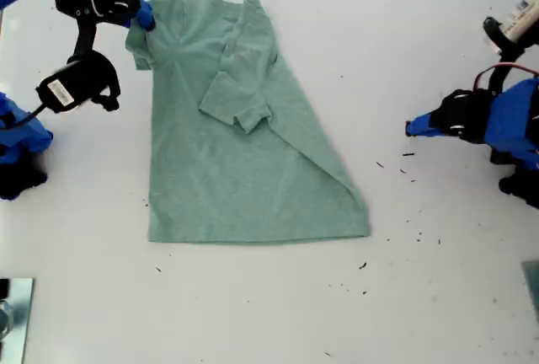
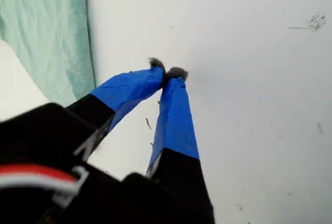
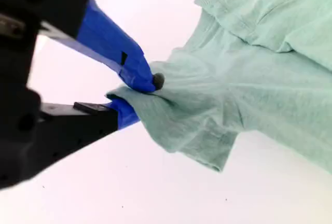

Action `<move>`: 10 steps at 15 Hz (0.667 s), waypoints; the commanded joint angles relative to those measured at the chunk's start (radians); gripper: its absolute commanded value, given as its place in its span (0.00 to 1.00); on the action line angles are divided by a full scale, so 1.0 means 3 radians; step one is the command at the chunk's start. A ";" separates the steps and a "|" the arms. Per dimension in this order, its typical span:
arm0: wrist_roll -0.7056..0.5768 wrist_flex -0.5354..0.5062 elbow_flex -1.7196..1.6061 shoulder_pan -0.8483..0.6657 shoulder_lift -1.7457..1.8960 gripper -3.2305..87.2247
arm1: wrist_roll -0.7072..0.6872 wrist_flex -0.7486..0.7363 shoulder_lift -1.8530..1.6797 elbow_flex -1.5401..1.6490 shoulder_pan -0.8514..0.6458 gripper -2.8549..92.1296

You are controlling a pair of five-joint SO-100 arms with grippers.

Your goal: Fold t shirt

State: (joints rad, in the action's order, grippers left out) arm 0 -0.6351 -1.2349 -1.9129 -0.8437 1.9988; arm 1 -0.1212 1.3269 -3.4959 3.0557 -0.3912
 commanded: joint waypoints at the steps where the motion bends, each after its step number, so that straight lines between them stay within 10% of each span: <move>1: 0.0097 0.0184 0.0235 0.0348 -0.0046 0.03 | -0.0015 -0.0026 -0.0031 0.0189 0.0005 0.06; 7: 0.0368 0.0276 0.2761 0.1304 -0.2459 0.06 | 0.0020 -0.0026 -0.0031 0.0189 0.0041 0.06; 8: 0.0322 0.0041 0.3503 0.1324 -0.3017 0.31 | 0.0046 -0.0026 -0.0031 0.0189 0.0066 0.06; 10: 0.0363 -0.0128 0.3549 0.1212 -0.2730 0.41 | 0.0072 -0.0026 -0.0031 0.0189 0.0112 0.06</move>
State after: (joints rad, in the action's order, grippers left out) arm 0 -0.5384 -1.2333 -0.9618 -0.4633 1.0999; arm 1 -0.1120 1.3269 -3.4959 3.0557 -0.3712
